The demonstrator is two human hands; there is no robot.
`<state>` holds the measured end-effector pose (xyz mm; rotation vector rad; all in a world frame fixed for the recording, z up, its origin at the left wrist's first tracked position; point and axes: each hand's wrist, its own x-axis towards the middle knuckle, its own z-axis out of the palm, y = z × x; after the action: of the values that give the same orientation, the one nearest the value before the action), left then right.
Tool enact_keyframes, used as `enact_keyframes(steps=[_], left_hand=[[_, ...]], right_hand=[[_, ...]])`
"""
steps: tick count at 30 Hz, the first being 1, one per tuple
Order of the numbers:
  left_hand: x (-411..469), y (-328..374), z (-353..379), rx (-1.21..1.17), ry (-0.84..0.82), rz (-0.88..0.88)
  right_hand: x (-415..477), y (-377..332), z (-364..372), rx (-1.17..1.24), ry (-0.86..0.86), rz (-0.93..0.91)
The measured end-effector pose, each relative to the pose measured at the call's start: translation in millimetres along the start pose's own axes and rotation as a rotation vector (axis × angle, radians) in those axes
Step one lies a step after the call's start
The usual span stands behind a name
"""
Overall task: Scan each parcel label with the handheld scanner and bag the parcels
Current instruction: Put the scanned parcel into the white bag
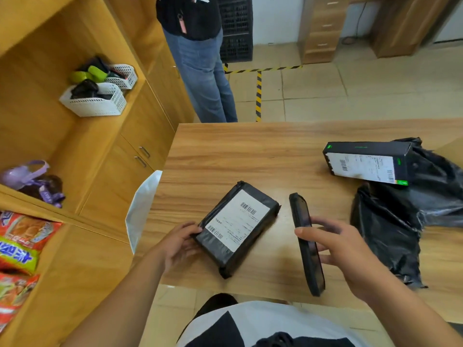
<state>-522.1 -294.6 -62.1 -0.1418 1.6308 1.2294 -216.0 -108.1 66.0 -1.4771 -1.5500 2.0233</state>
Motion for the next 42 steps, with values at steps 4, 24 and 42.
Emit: enact_keyframes(steps=[4, 24, 42], left_hand=[[21, 22, -16, 0.013, 0.104, 0.051], [39, 68, 67, 1.774, 0.073, 0.501], [51, 100, 23, 1.195, -0.047, 0.678]], right_hand=[[0, -6, 17, -0.013, 0.037, 0.02], [-2, -40, 84, -0.081, 0.231, 0.092], [26, -60, 123, -1.033, 0.103, 0.157]])
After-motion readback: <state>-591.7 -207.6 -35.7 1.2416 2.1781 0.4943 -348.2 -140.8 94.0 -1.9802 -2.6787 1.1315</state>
